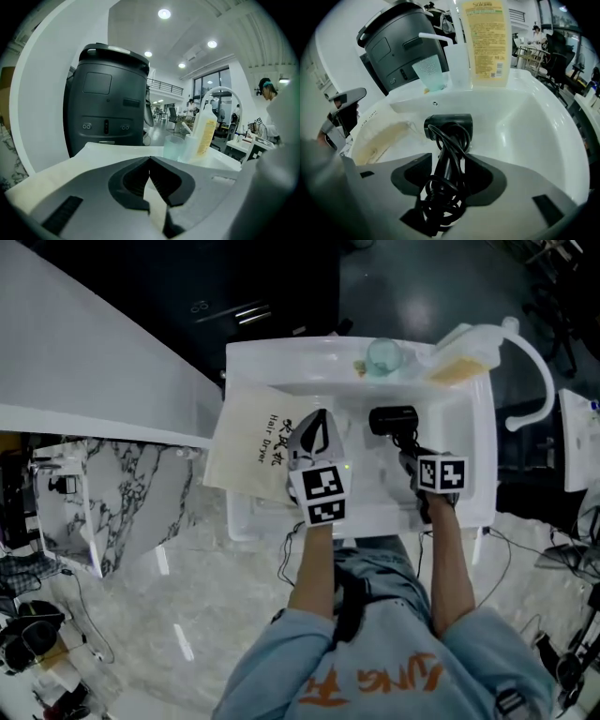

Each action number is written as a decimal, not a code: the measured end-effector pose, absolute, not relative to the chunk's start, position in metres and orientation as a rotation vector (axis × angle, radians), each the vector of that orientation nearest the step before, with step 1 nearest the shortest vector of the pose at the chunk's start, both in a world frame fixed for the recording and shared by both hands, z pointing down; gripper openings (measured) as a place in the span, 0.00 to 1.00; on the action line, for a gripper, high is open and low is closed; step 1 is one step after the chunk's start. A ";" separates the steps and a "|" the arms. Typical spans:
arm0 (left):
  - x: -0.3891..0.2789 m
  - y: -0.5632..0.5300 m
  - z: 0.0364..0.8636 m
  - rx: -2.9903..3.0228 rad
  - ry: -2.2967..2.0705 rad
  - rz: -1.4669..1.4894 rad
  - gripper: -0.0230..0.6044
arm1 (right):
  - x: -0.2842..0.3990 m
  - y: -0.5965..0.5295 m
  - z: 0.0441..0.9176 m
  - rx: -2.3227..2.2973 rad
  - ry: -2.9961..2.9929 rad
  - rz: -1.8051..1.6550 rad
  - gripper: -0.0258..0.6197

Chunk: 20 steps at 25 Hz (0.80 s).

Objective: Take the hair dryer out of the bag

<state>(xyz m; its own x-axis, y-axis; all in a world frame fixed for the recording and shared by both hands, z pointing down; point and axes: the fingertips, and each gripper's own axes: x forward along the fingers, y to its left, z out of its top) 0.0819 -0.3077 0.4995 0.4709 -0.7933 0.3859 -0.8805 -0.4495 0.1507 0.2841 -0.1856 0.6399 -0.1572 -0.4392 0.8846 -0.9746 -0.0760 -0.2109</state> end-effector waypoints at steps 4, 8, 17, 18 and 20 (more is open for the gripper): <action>0.084 -0.310 0.519 2.348 -1.420 0.440 0.04 | 0.287 -0.194 0.658 1.526 -1.581 1.217 0.38; 0.087 -0.312 0.532 2.317 -1.424 0.477 0.04 | 0.287 -0.197 0.676 1.511 -1.550 1.236 0.38; 0.095 -0.317 0.545 2.321 -1.388 0.512 0.04 | 0.284 -0.204 0.697 1.464 -1.527 1.249 0.41; 0.096 -0.317 0.546 2.324 -1.382 0.512 0.04 | 0.283 -0.202 0.701 1.442 -1.512 1.261 0.41; 0.097 -0.316 0.546 2.326 -1.373 0.511 0.04 | 0.280 -0.197 0.707 1.407 -1.489 1.280 0.41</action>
<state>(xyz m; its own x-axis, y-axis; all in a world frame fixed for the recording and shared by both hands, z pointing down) 0.0967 -0.3164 0.5463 0.4537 -0.7417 0.4940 -0.8842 -0.4439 0.1455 0.2799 -0.1974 0.7067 -0.1550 -0.2757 0.9487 -0.9794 -0.0833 -0.1842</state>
